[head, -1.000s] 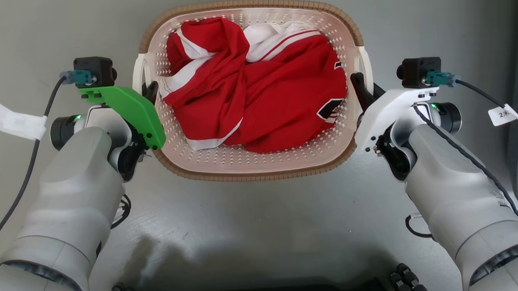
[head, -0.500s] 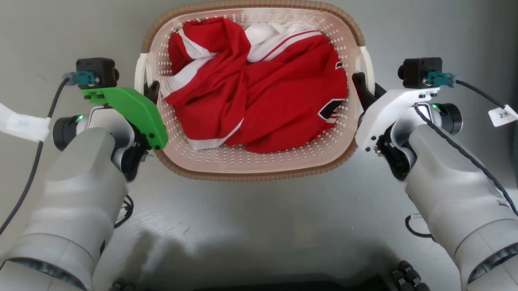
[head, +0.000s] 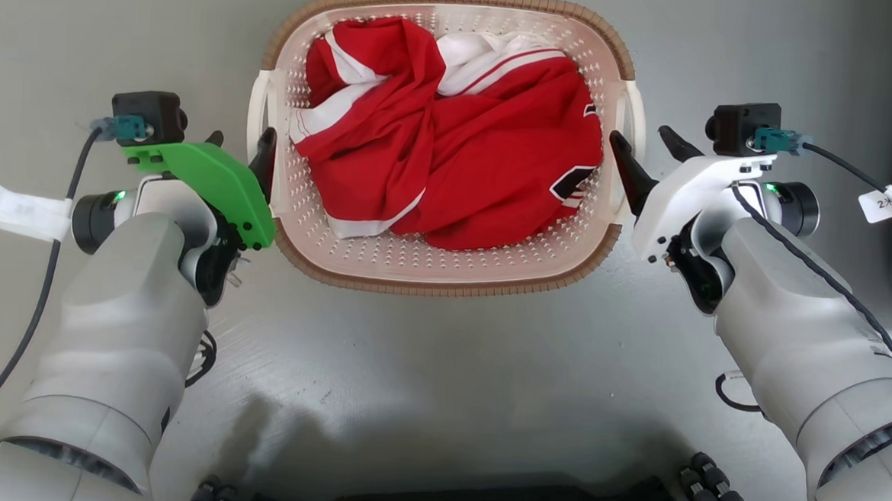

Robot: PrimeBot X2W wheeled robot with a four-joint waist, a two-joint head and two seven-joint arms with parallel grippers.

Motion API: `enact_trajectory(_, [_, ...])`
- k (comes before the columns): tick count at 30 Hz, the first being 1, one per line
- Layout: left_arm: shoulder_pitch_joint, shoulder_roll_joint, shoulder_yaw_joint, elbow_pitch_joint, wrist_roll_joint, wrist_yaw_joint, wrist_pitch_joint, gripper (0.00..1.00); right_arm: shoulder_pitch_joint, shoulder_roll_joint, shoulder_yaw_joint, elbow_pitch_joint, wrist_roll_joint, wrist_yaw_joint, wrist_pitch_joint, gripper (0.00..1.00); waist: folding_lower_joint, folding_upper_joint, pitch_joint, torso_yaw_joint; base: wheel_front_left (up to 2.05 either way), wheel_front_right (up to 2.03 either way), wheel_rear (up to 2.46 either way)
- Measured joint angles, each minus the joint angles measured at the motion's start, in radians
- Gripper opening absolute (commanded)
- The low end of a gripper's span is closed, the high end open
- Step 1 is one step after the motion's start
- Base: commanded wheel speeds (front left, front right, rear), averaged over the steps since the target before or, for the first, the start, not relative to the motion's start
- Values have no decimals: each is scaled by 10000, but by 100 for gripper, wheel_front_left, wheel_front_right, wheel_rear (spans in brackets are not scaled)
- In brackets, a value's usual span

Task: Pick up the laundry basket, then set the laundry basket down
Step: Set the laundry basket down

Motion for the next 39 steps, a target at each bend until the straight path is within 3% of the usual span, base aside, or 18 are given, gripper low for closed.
enact_trajectory(25, [883,215,-650,115,581,0,-1329,100,727,-6,-69,-138,2,10,-276,100,-1,0,-2128,-60,0,0,0])
enact_trajectory(33, [1163,257,-512,-272,581,0,-1444,100,949,-251,-525,-1108,-73,10,-278,100,-1,0,-3108,-136,0,0,0])
enact_trajectory(39, [1455,694,-153,-999,589,29,-1444,100,1400,-351,-936,-1898,-284,-82,-278,100,-1,0,-3806,-174,0,0,0])
